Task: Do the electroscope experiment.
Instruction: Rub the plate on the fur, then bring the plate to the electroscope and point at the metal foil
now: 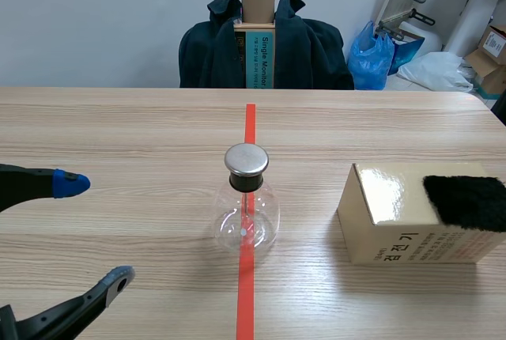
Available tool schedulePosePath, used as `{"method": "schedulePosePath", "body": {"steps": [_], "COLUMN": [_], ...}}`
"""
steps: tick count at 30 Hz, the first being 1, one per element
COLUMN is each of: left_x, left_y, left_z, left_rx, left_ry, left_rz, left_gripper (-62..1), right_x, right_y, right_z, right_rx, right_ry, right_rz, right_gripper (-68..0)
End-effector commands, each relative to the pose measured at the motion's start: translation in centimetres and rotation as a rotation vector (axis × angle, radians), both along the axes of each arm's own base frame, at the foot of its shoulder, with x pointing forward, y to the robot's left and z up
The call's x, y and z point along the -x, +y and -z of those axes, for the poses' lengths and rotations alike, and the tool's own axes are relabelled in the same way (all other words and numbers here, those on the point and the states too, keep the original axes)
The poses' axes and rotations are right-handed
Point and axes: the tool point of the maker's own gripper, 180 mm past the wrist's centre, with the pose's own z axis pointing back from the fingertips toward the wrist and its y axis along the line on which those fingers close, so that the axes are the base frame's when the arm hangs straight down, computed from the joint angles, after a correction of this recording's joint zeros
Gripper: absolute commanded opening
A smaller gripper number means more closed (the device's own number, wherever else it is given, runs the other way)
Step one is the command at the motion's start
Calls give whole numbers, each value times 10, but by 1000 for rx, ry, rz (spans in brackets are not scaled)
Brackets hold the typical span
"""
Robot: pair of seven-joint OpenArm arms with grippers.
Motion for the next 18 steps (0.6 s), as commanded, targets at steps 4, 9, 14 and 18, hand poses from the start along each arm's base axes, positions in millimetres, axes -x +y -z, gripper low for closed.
{"method": "schedulePosePath", "body": {"steps": [4, 9, 14, 18], "left_x": [-1, -23, -53, -75], "left_y": [-5, -19, -43, -55], "left_z": [15, 39, 56, 66], "left_rx": [-9, 25, 71, 72], "left_ry": [49, 75, 84, 72], "left_rz": [7, 18, 34, 17], "left_gripper": [-387, -593, -593, -593], "right_x": [0, -1, -5, -8], "right_y": [13, 24, 36, 47], "right_z": [-5, 2, 2, 0], "right_rx": [26, 16, -6, -32], "right_ry": [-2, 29, 25, 7], "right_rz": [-70, -125, -172, -207], "right_gripper": [-667, -667, -667, -667]}}
